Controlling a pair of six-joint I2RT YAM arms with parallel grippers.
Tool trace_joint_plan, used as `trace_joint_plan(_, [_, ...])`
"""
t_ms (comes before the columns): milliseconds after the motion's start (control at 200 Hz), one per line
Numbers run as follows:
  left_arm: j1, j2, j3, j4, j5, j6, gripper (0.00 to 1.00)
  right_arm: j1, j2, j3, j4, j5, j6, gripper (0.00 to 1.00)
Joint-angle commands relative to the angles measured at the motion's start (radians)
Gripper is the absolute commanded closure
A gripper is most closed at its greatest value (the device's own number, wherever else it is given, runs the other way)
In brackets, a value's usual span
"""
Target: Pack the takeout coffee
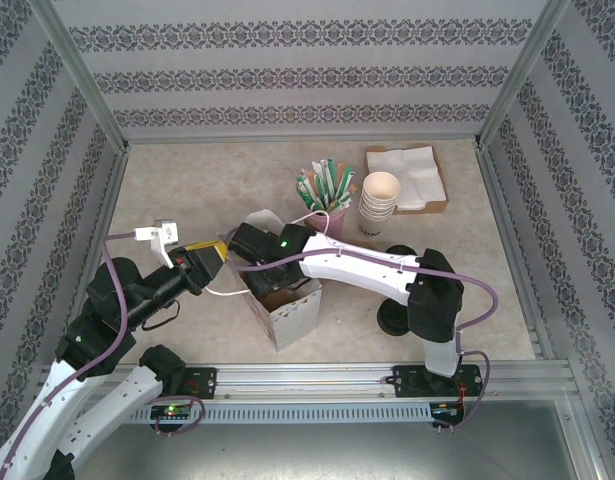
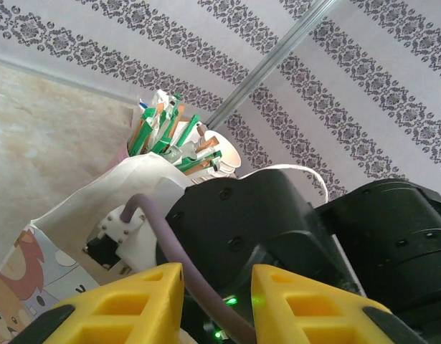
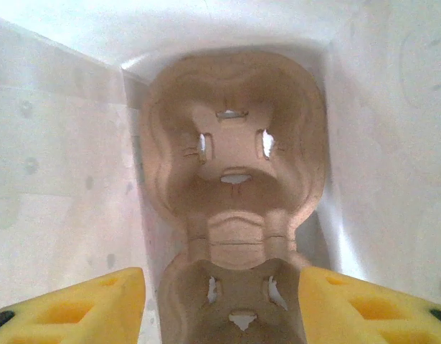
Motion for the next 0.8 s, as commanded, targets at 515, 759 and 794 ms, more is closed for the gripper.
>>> trace_joint_plan(515, [-0.013, 0.026, -0.023, 0.024, -0.070, -0.011, 0.65, -0.011, -0.165, 0.291, -0.094, 0.102, -0.093, 0.40])
trace_joint_plan(759, [-0.013, 0.043, -0.026, 0.037, -0.076, -0.017, 0.65, -0.011, -0.205, 0.485, -0.211, 0.147, -0.141, 0.40])
trace_joint_plan(794, [-0.013, 0.044, -0.028, 0.036, -0.078, -0.015, 0.65, -0.012, -0.223, 0.513, -0.242, 0.184, -0.152, 0.40])
